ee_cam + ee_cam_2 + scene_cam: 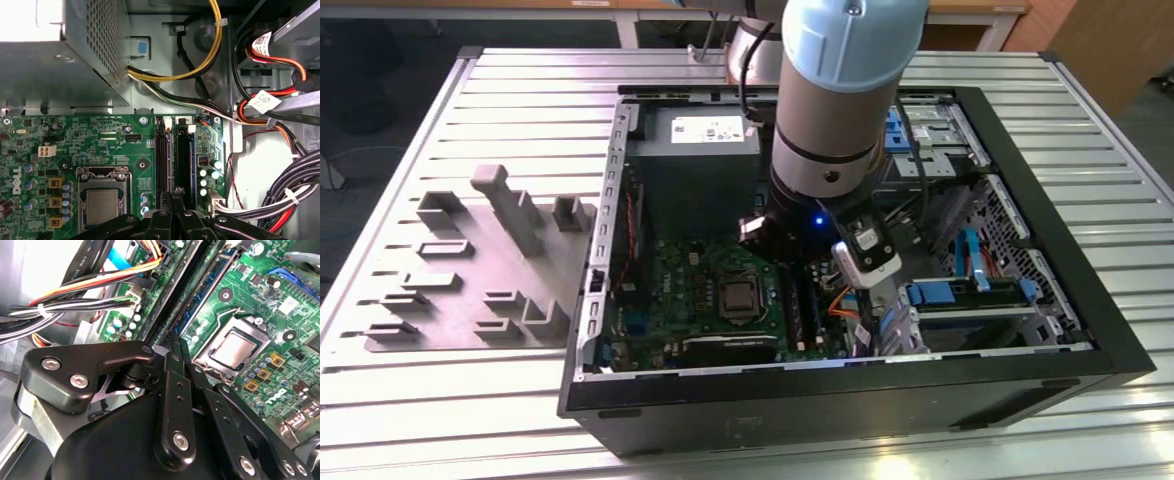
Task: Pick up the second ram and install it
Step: 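Insert the second ram into the second slot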
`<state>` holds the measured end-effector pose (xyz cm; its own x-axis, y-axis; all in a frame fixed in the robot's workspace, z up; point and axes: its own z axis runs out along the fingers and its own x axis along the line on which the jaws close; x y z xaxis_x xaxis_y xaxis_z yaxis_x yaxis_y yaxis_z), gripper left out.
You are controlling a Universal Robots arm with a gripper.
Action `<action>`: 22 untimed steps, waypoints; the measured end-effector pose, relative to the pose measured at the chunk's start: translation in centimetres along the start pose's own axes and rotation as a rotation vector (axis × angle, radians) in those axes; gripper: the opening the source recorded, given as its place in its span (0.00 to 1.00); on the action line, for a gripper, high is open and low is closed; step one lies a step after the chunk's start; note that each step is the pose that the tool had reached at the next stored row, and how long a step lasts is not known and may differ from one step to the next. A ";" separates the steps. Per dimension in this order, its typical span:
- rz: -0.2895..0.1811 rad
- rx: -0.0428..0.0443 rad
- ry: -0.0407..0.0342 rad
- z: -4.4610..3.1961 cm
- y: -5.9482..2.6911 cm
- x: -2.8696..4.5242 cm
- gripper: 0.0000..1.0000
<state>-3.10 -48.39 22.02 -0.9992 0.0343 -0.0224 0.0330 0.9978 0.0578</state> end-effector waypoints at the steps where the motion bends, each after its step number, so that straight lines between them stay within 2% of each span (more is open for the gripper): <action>1: 0.000 0.0000 0.0000 0.00 0.00 0.00 0.12; 5: 0.000 -0.0002 -0.0002 0.28 0.00 0.07 0.12; 15: 0.000 -0.0002 -0.0001 0.30 0.00 0.08 0.13; 16: 0.000 -0.0002 0.0000 0.30 0.00 0.08 0.18; 17: 0.000 -0.0002 -0.0001 0.30 0.00 0.08 0.18; 18: 0.000 -0.0001 -0.0001 0.30 -0.01 0.08 0.25; 20: 0.000 -0.0001 -0.0001 0.28 -0.01 0.08 0.25; 22: 0.000 -0.0003 -0.0001 -0.12 0.02 0.07 0.25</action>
<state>-3.17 -48.37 22.14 -0.9992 0.0343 -0.0226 0.0330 0.9978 0.0581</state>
